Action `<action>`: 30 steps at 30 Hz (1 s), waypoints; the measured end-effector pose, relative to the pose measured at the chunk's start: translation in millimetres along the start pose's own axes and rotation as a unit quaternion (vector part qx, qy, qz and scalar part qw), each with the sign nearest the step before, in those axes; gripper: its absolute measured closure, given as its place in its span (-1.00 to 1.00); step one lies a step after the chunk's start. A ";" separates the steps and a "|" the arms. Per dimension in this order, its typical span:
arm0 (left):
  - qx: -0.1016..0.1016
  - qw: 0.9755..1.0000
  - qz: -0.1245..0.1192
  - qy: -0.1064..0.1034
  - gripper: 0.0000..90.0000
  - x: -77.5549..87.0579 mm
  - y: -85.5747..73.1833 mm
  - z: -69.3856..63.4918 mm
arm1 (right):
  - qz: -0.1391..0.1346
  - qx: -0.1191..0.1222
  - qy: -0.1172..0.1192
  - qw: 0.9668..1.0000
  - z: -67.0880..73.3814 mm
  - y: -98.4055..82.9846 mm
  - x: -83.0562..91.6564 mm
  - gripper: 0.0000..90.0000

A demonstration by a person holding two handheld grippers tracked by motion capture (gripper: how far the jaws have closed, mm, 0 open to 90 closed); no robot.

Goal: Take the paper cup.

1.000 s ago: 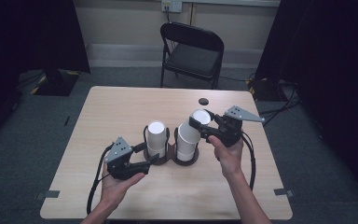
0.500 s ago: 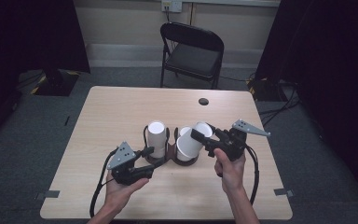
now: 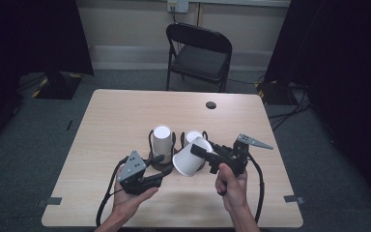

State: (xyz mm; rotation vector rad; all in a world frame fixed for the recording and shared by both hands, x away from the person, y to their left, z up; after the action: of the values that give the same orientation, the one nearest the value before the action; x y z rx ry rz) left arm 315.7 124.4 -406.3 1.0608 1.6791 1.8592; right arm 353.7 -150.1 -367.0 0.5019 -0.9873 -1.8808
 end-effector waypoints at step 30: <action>-0.031 0.997 -0.045 0.055 0.52 9.7 3.1 -5.3 | 0.070 -0.133 0.077 0.986 -0.6 -14.6 -40.9 -0.24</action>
State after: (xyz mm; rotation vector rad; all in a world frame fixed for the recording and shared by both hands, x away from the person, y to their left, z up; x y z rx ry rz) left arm 306.1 127.6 -400.7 0.8587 1.6891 1.9289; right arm 366.3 -111.1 -381.5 0.4016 -0.6419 -1.7846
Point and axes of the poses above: each handheld gripper's, and its own axes: x roughly backward along the jaws, y roughly out of its top, z roughly to its left, the point moved 1 cm from there along -x, roughly forward along the jaws, and after that the axes turned 2 degrees about -x, right-handed, at the moved point
